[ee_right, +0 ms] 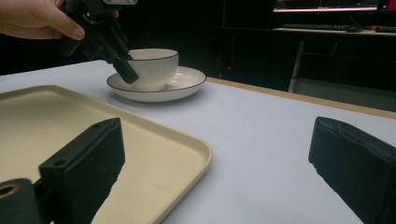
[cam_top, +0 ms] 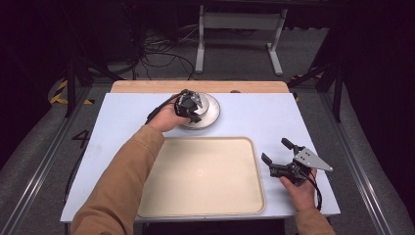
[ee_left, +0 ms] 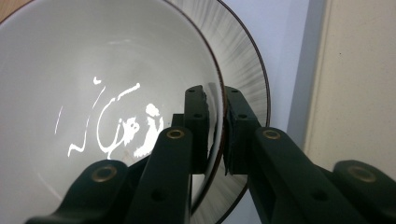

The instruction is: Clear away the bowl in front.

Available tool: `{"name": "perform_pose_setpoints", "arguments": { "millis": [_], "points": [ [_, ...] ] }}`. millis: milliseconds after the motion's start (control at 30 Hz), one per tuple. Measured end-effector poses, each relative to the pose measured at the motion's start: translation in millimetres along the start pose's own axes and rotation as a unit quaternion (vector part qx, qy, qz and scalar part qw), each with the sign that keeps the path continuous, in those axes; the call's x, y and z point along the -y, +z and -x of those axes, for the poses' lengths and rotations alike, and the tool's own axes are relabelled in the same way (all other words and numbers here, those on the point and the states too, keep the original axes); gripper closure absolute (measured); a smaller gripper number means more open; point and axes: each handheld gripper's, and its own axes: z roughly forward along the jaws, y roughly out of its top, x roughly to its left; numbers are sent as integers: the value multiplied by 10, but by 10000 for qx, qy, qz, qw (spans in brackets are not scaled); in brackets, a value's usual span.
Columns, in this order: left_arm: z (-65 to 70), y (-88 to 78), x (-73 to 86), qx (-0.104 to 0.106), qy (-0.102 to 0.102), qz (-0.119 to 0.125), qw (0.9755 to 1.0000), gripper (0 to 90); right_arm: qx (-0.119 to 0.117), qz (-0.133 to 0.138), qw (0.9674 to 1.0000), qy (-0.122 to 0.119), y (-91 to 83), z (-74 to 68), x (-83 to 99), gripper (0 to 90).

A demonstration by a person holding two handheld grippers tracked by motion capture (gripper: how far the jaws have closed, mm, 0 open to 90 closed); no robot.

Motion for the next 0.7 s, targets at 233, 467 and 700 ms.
{"name": "perform_pose_setpoints", "arguments": {
  "millis": [233,467,700],
  "points": [
    [5,-17,12,-9,88,-7,10000,834,-4,-2,10000,6,1,1,0,44],
    [34,-95,-45,-29,72,88,9999,825,-15,-3,10000,11,2,3,0,47],
    [104,-173,-124,120,140,14,9998,815,-18,-9,10000,-12,2,3,0,47]
  ]
}}
